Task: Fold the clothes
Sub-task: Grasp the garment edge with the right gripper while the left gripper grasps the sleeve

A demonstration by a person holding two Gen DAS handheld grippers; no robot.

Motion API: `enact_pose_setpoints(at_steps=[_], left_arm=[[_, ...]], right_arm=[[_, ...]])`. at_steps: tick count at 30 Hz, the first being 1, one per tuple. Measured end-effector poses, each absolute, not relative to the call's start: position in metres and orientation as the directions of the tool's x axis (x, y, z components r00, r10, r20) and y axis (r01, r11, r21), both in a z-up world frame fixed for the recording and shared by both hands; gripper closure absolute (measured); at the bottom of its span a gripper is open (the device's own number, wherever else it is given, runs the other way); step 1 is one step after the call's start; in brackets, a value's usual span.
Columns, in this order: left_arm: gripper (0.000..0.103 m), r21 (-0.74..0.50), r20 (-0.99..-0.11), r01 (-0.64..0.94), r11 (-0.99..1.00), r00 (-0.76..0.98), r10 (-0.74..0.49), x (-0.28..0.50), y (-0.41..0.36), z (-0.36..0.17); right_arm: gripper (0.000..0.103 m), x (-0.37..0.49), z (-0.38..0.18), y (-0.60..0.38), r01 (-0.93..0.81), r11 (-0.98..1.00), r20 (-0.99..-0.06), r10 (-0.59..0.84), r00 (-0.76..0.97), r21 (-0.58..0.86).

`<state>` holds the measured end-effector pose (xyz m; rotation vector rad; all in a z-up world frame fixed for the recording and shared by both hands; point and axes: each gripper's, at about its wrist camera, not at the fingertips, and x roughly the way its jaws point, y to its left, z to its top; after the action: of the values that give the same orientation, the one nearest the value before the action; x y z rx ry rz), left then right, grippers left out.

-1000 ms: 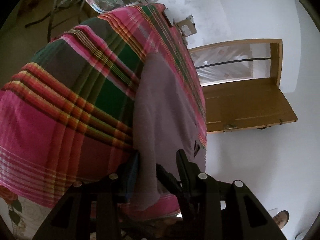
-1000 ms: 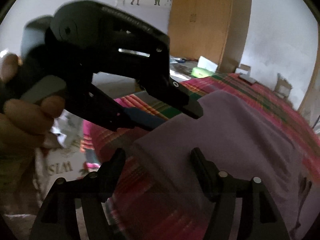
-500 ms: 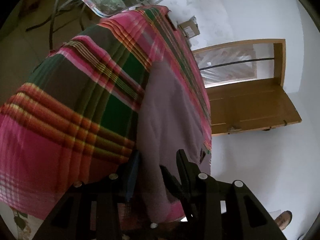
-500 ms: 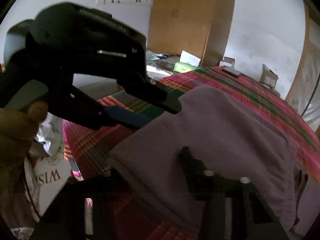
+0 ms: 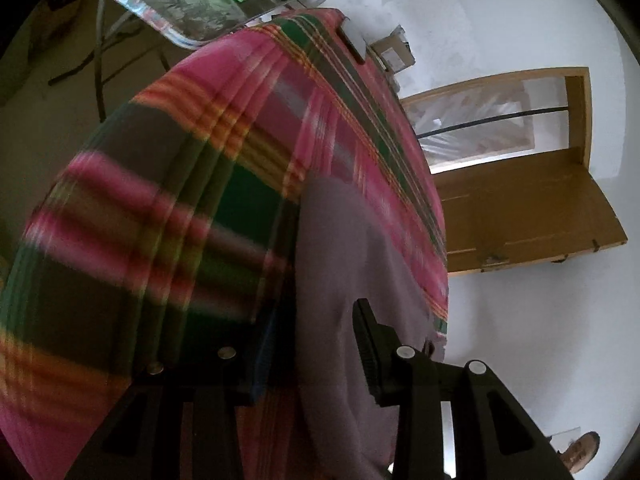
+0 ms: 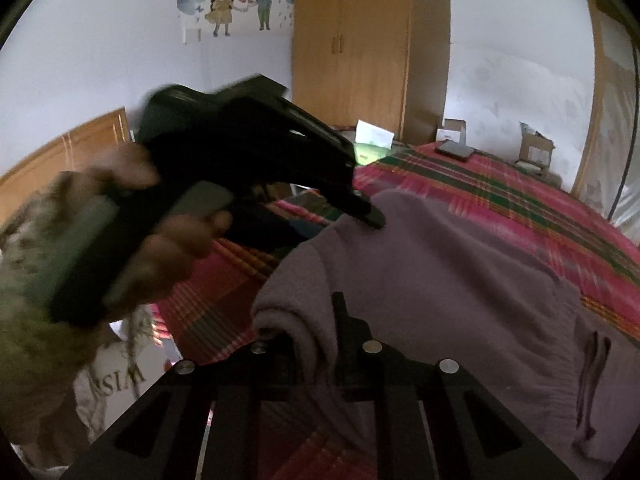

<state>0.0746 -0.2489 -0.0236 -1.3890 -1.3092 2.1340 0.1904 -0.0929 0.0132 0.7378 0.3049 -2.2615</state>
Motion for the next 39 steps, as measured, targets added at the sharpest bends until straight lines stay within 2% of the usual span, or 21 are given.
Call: enact_pose_setpoints(at_steps=[4,9,10,13,29,39], left_arm=[[0.065,-0.8,-0.584,0.22,-0.559,-0.5,0.639,0.056,-0.249,-0.02],[0.078,-0.793,-0.591,0.202,-0.575,-0.487,0.643,0.042,-0.246,-0.018],[0.083,-0.792,-0.589,0.194,-0.579,-0.491,0.641,0.041,-0.245,-0.017],[0.087,-0.793,-0.579,0.173,-0.584,-0.514,0.633,0.041,-0.249,-0.01],[0.088,-0.691,-0.655,0.18,-0.7,-0.566,0.501,0.057,-0.251,0.03],[0.088,-0.657,-0.625,0.093,-0.748,-0.623,0.471,0.056,-0.211,0.088]], right_arm=[[0.089,0.193,0.019,-0.085,0.71,-0.702,-0.579,-0.602,-0.55,0.056],[0.089,0.203,0.021,-0.082,0.713,-0.698,-0.575,-0.611,-0.543,0.068],[0.089,0.203,0.021,-0.082,0.713,-0.698,-0.574,-0.612,-0.544,0.069],[0.09,0.208,0.021,-0.084,0.716,-0.695,-0.575,-0.614,-0.541,0.069],[0.09,0.2,0.034,-0.095,0.764,-0.629,-0.542,-0.696,-0.47,0.145],[0.09,0.208,0.065,-0.047,0.741,-0.634,-0.421,-0.747,-0.514,0.221]])
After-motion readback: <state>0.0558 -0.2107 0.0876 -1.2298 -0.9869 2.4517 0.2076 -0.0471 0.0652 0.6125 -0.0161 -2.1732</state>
